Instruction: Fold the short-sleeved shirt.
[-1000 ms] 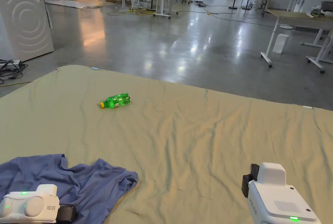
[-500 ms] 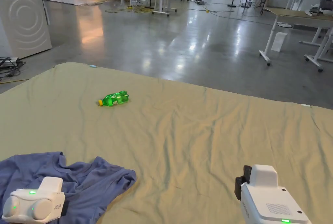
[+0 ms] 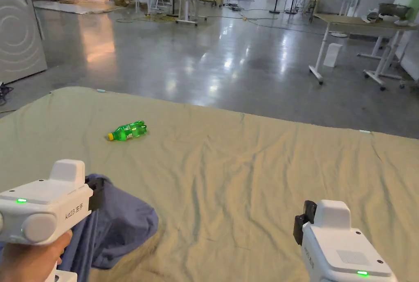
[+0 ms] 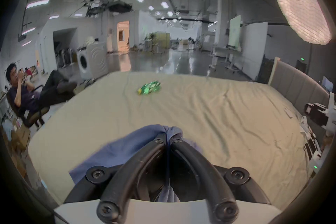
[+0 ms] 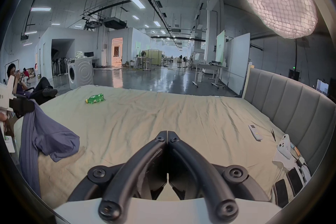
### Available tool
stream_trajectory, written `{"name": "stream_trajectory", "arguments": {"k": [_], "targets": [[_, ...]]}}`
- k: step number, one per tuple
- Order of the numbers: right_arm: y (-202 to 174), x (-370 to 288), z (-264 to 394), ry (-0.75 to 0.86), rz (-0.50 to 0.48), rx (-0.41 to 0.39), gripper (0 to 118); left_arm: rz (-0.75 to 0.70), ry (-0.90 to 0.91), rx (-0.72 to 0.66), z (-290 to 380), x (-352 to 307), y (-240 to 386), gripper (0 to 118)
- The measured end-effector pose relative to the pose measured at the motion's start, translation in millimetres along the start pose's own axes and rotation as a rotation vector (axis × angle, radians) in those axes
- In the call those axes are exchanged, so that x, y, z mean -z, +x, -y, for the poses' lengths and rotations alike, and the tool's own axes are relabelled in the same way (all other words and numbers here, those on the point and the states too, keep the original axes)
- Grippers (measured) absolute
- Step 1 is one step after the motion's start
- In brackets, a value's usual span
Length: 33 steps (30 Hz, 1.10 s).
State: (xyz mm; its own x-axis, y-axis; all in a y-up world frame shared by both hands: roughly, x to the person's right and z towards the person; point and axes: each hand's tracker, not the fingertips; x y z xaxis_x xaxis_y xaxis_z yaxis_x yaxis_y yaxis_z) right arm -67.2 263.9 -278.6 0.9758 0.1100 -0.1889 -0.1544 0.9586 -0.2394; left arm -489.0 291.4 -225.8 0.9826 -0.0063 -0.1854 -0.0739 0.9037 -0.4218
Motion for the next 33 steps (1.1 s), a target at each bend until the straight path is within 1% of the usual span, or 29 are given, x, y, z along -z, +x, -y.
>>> {"name": "stream_trajectory", "arguments": {"k": [1,4,7,10,14,16,17,20,22,25,29,30,31,32,33], "targets": [[4.6,-3.0,-2.9,0.016,0.002,0.007,0,0.024,0.020,0.012,-10.7,-0.8,10.1,3],[18.6,-16.5,-18.6,0.066,0.043,-0.015,0,0.110,0.102,0.014,-43.6,-9.3,42.8,3],[36.7,-22.9,-24.9,0.079,0.077,-0.001,0,0.206,0.165,0.057,-73.3,-16.0,85.4,3],[55.8,-33.6,-31.7,0.121,0.138,-0.027,0,0.319,0.188,0.113,-94.7,-18.9,133.3,3],[83.3,-45.3,-34.8,0.135,0.194,-0.010,0,0.459,0.182,0.165,-97.8,-22.3,202.5,3],[97.8,-48.2,-31.3,0.138,0.224,-0.005,0,0.521,0.152,0.187,-88.8,-19.8,239.5,3],[103.3,-50.8,-30.4,0.140,0.240,-0.003,0,0.559,0.129,0.192,-85.2,-4.8,250.0,3],[116.7,-62.6,-30.8,0.132,0.277,0.015,0,0.666,0.058,0.174,-58.7,-0.1,298.9,3],[126.5,-64.9,-26.8,0.123,0.293,0.038,0,0.695,0.009,0.207,-32.3,4.0,332.2,3],[136.7,-64.7,-20.4,0.109,0.310,0.048,0,0.751,-0.093,0.237,13.7,8.8,370.8,3],[140.4,-69.1,-16.4,0.087,0.318,0.056,0,0.780,-0.213,0.215,66.8,14.6,396.9,4],[141.0,-68.5,-14.8,0.079,0.316,0.056,0,0.785,-0.230,0.205,75.7,16.1,398.9,10],[141.7,-65.5,-12.0,0.069,0.314,0.058,0,0.781,-0.229,0.197,81.8,16.8,399.8,23],[141.5,-64.5,-10.9,0.064,0.312,0.058,0,0.775,-0.240,0.193,86.6,17.2,400.9,40],[141.0,-63.6,-10.2,0.054,0.309,0.057,0,0.767,-0.243,0.188,88.2,14.5,397.5,49]]}}
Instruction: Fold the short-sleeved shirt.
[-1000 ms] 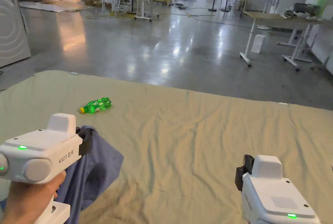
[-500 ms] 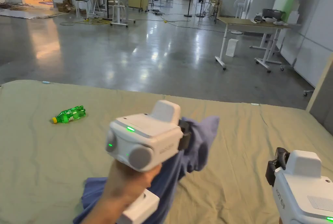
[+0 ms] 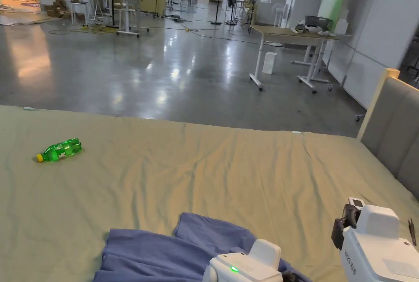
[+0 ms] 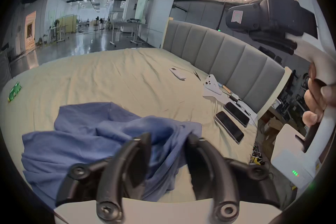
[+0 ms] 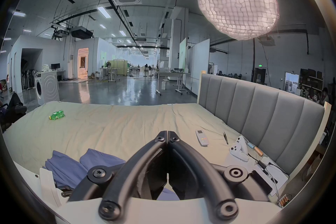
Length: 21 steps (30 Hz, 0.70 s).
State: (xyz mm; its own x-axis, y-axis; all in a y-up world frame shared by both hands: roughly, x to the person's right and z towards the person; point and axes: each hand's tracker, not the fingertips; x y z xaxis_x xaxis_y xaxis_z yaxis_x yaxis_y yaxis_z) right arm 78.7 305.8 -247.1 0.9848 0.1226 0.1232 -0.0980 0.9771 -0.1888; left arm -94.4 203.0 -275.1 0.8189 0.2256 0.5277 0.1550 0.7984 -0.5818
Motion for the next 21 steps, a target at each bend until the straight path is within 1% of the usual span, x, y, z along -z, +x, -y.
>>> {"name": "stream_trajectory", "arguments": {"k": [1,2,5,10,13,15,16,18,19,21], "targets": [[-1.1,0.3,0.2,-0.008,-0.004,-0.003,0,-0.020,0.014,-0.011,-0.4,-3.6,-2.5,56],[-2.1,0.2,0.0,-0.013,-0.010,-0.005,0,-0.037,0.028,-0.019,-0.9,-6.8,-5.2,61],[-9.8,0.6,0.0,-0.021,-0.027,-0.011,0,-0.078,0.109,-0.051,-12.8,-28.9,-23.6,66],[-24.3,9.7,-4.4,-0.010,-0.065,-0.011,0,-0.233,0.253,-0.060,-41.4,-79.0,-62.3,66],[-34.1,9.5,-10.4,0.010,-0.085,-0.020,0,-0.317,0.298,-0.046,-50.9,-101.3,-94.6,66],[-42.1,4.3,-13.5,0.020,-0.091,-0.027,0,-0.402,0.321,-0.027,-53.6,-120.8,-109.6,63],[-45.6,4.5,-14.5,0.029,-0.093,-0.038,0,-0.445,0.336,-0.022,-54.7,-129.5,-118.0,59],[-50.0,10.6,-10.2,0.030,-0.099,-0.038,0,-0.526,0.353,-0.021,-53.4,-147.0,-133.0,27],[-52.3,11.6,-9.9,0.030,-0.102,-0.037,0,-0.559,0.358,-0.025,-52.4,-154.0,-139.1,13],[-57.4,12.7,-9.3,0.031,-0.104,-0.038,0,-0.597,0.376,-0.048,-47.5,-169.4,-150.7,7]]}}
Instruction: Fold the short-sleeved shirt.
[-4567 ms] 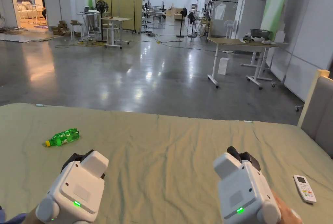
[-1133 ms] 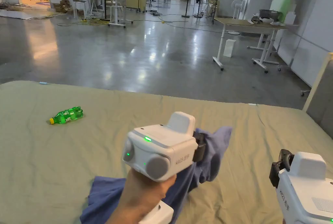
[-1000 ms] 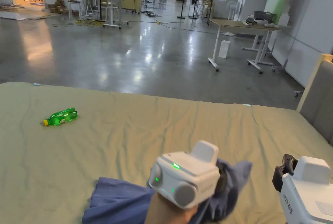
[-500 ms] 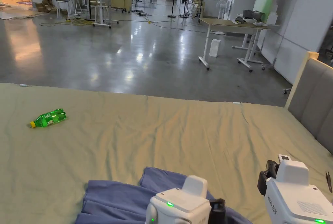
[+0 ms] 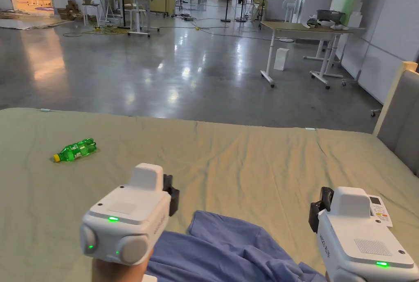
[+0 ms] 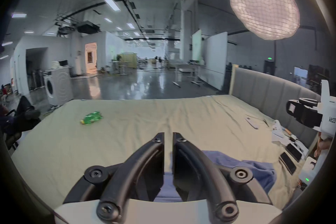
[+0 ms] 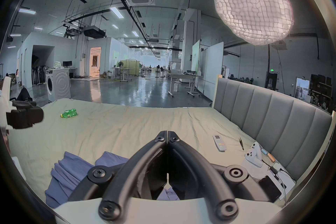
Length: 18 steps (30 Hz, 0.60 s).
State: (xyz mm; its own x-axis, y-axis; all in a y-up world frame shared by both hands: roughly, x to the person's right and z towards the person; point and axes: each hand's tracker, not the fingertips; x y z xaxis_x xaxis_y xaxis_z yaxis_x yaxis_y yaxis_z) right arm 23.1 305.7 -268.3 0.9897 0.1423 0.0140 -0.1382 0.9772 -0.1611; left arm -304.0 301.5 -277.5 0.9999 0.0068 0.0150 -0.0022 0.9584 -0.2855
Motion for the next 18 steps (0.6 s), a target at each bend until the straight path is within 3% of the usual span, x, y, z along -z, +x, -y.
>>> {"name": "stream_trajectory", "arguments": {"k": [3,8,16,18], "targets": [[-6.5,-0.2,-1.1,0.008,-0.008,0.002,0,-0.094,0.027,-0.006,3.0,-11.6,-22.7,0],[-16.5,1.8,-2.8,0.015,-0.029,-0.004,0,-0.163,-0.009,-0.016,16.3,-17.4,-51.2,0],[-22.3,15.2,6.4,-0.014,-0.059,-0.016,0,-0.127,-0.324,-0.159,57.5,57.3,-101.2,1],[-20.8,19.7,13.0,-0.029,-0.059,-0.026,0,-0.122,-0.410,-0.187,69.7,85.5,-109.5,27]]}}
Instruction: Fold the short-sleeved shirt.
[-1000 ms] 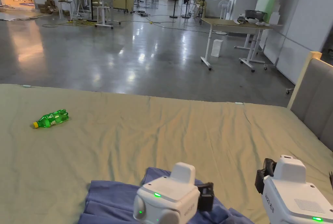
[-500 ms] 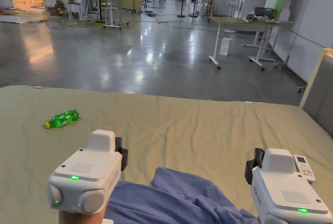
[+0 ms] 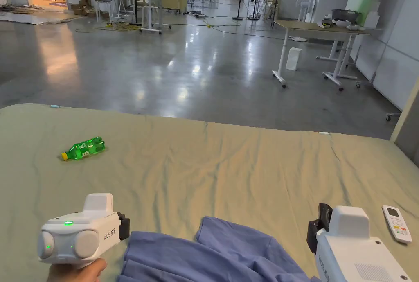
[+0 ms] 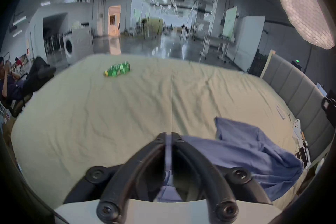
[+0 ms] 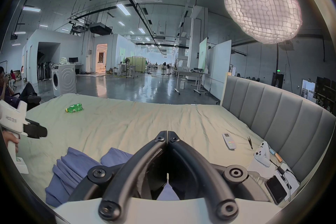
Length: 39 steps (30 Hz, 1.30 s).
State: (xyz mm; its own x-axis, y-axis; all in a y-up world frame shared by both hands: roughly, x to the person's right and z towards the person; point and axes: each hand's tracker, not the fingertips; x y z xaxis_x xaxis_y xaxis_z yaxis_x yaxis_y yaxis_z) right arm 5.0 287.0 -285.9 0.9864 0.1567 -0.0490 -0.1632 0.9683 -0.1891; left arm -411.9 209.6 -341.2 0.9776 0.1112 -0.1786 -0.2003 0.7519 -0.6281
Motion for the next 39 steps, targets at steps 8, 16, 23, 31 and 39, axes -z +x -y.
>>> {"name": "stream_trajectory", "arguments": {"k": [8,16,23,31,39], "targets": [[20.0,17.4,31.3,-0.105,0.038,-0.001,0,0.002,-0.239,0.025,4.1,104.9,8.9,77],[50.1,26.8,61.4,-0.202,0.099,0.016,0,-0.078,-0.262,0.218,31.4,145.2,29.5,74],[72.6,34.6,69.7,-0.256,0.123,0.035,0,-0.025,-0.266,0.270,39.3,104.5,70.9,4],[114.5,55.1,82.8,-0.497,0.087,0.085,42,0.066,-0.094,0.155,20.3,51.5,41.6,4],[125.9,85.9,170.2,-0.896,0.055,0.013,73,0.042,-0.038,0.166,20.2,12.1,20.2,4]]}}
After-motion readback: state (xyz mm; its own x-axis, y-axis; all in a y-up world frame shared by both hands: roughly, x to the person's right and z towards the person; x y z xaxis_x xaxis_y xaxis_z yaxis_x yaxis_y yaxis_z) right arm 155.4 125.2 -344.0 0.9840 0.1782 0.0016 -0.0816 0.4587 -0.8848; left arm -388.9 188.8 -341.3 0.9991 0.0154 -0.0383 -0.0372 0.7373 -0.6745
